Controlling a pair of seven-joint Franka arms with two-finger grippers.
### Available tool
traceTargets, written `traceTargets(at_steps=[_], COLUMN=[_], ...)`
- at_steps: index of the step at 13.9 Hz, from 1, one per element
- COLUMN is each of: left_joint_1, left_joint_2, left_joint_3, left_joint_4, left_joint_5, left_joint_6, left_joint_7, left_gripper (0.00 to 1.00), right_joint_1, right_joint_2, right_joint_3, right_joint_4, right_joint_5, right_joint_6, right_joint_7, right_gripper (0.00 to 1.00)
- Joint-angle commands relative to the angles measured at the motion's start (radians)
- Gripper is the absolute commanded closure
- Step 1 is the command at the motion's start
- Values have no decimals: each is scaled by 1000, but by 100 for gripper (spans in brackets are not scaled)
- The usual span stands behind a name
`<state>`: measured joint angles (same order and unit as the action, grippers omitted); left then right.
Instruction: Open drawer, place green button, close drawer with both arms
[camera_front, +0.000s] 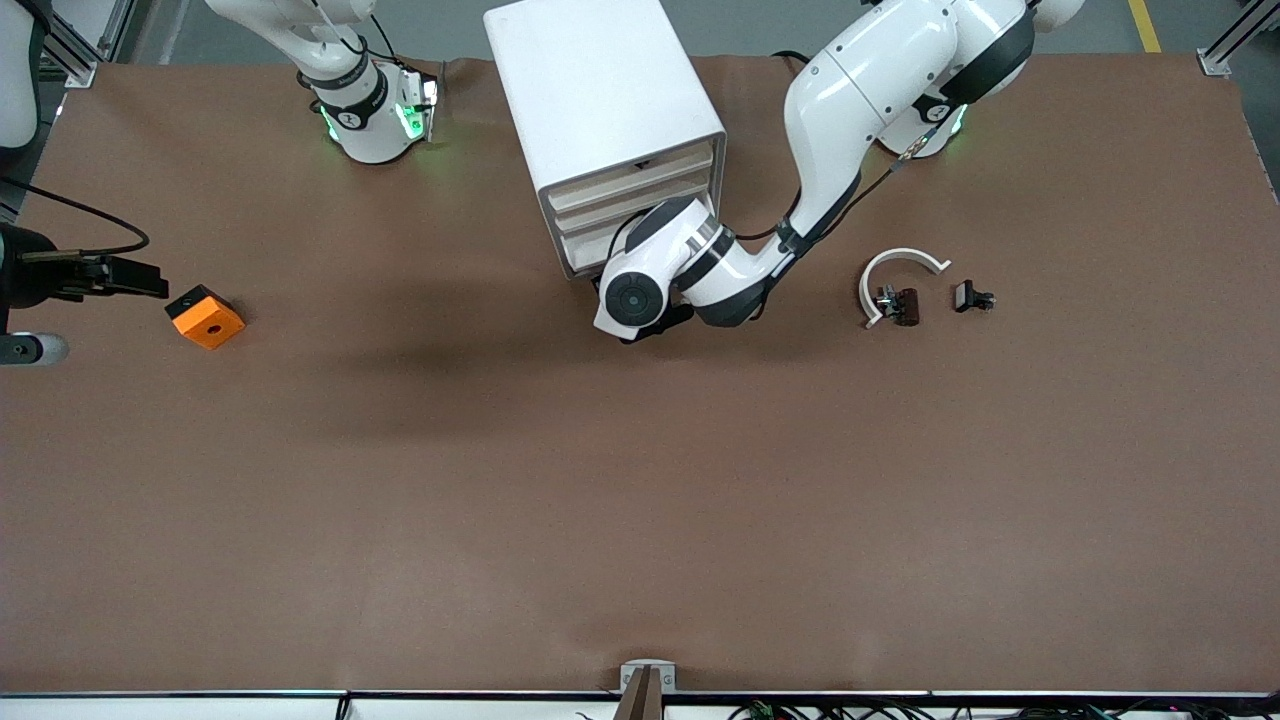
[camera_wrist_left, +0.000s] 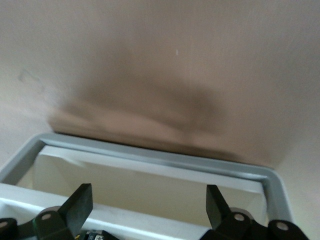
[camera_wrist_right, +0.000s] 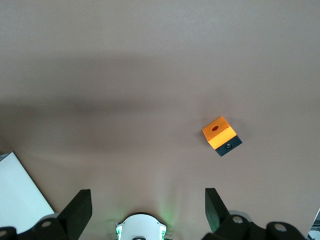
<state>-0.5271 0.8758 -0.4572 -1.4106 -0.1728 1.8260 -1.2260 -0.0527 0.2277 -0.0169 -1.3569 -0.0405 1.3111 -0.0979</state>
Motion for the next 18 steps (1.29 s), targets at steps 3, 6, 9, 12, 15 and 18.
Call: traceTargets(at_steps=[3,6,9,12,15,18], left_joint_1=[-16,-17,-11,-16,4,24], left_joint_2=[17,17,17,6,-21,-66], left_joint_3=[-18,-20,-9,60,91,104], left_joint_4=[6,5,9,44,65,71], left_joint_5=[-31,-36,-21,-5,94,258], left_joint_6=[-34,-39,-37,-36,-37,-37], left_joint_7=[-21,-23,-20,-12,-7,0], left_gripper=[0,0,0,0,0,0], right_joint_1=[-25,-65,-79,-73,-59,-59], right_joint_2=[-14,-18,-28,-63,-166,-249], right_joint_3=[9,9,9,18,25,22], right_joint_4=[14,120,170,164,64,-75], right_joint_5=[-10,2,7,16,16,17], right_joint_6=[-4,-54,-93,-86,-21,-23], right_joint_7=[13,10,15,15,13,15], right_gripper=[0,0,0,0,0,0])
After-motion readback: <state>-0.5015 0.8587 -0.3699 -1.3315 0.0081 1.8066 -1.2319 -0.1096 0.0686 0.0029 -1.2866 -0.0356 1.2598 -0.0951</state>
